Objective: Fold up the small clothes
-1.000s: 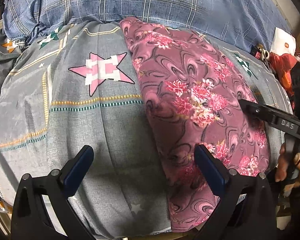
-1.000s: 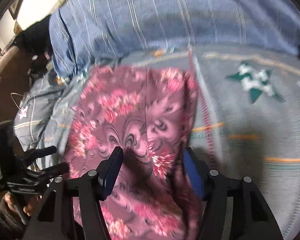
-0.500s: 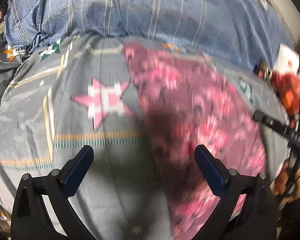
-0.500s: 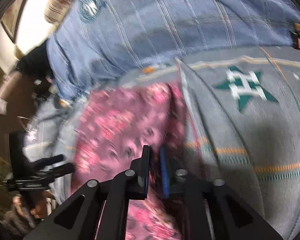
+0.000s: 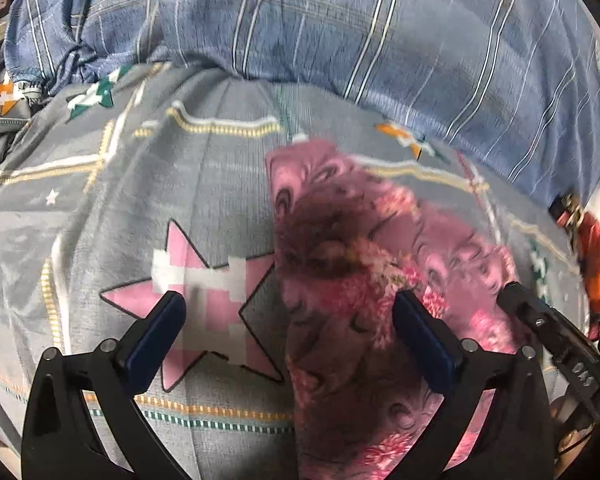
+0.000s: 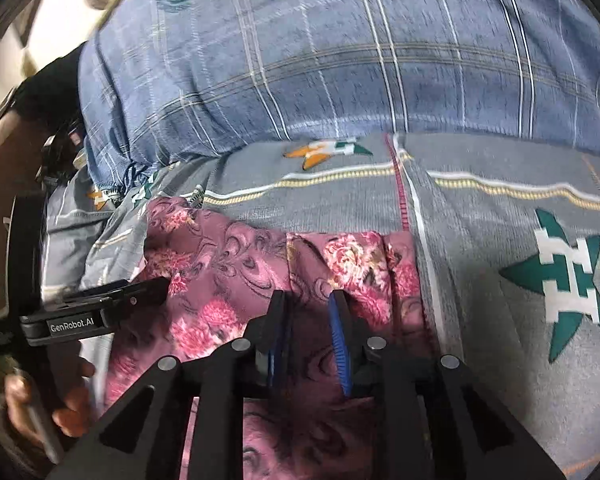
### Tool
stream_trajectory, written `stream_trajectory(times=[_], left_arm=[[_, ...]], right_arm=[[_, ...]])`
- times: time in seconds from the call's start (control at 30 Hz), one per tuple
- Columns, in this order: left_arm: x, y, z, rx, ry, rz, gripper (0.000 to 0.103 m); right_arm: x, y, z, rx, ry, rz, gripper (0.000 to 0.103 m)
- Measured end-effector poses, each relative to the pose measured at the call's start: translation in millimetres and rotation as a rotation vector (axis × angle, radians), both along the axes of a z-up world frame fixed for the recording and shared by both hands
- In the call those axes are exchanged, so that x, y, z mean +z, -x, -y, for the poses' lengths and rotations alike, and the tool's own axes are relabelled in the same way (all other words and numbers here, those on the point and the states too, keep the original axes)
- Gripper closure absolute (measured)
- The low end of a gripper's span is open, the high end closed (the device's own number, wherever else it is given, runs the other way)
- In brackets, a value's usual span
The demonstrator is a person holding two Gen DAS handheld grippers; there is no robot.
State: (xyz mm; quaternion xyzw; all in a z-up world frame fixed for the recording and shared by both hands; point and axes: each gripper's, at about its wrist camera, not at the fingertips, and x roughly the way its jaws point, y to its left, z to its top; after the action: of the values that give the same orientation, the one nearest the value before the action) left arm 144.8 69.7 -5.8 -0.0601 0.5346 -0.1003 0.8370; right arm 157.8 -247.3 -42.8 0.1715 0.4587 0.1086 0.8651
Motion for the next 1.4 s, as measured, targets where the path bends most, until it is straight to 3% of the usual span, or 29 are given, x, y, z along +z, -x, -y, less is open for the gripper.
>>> stream_trajectory(times=[0.1,0.13,0.17,0.2,0.27,0.33,0.5,0.57,0.67,0.8,0.87,0.97,1.03,1.1,1.23,1.33,1.4], left_arm=[[2,-1,8,-0.018,-0.059,0.030,0.000],[-1,-1,11,-0.019,-0.073,0.031,0.000],[-2,-2,11,-0.017,-0.073,0.031,0.000],[-3,-3,12,-0.012,-0.074,0.029,0.000],[1,-2,11,-0.004,-0.066,0.033,0.000],[5,2,10,-0.008,-0.073,0.042,0.000],[10,19,12,-0.037,-0.118,0.083,0.000],[11,22,12,-0.038,-0.128,0.087,0.000],[16,31,11,-0.047,-0.133,0.075,0.000],[26,57,10,-0.090,-0.164,0.092,0.000],[23,77,10,-0.120,-0.132,0.084,0.000],[0,93,21,-0.189,-0.177,0.033,0.000],[4,102,17,-0.193,-0.182,0.076,0.000],[12,105,11,-0.199,-0.193,0.084,0.000],[26,116,-6,-0.176,-0.235,0.151,0.000],[30,128,-14,-0.153,-0.256,0.183,0.000],[32,136,-15,-0.149,-0.273,0.204,0.000]], right_arm=[[15,3,6,-0.009,-0.037,0.088,0.076],[15,0,4,-0.007,-0.009,0.093,0.068],[9,-4,3,-0.004,0.018,0.072,0.057],[-5,-12,0,0.011,0.052,0.008,0.055],[-5,-13,-1,0.022,0.083,0.032,0.054],[4,-12,-1,0.027,0.104,-0.009,0.054],[25,27,7,0.058,0.015,0.043,0.054],[19,44,5,0.093,0.008,0.035,0.045],[-4,62,-11,0.146,0.179,-0.016,0.040],[8,85,3,0.079,0.138,-0.005,0.039],[10,96,8,0.072,0.153,0.008,0.038],[-7,101,16,0.062,0.151,-0.044,0.025],[-7,102,23,0.039,0.126,-0.060,0.025],[-1,99,22,0.046,0.170,-0.095,0.021],[22,108,15,0.076,0.432,-0.116,0.003],[31,117,13,0.084,0.549,-0.112,0.001],[34,123,16,0.076,0.561,-0.134,0.001]])
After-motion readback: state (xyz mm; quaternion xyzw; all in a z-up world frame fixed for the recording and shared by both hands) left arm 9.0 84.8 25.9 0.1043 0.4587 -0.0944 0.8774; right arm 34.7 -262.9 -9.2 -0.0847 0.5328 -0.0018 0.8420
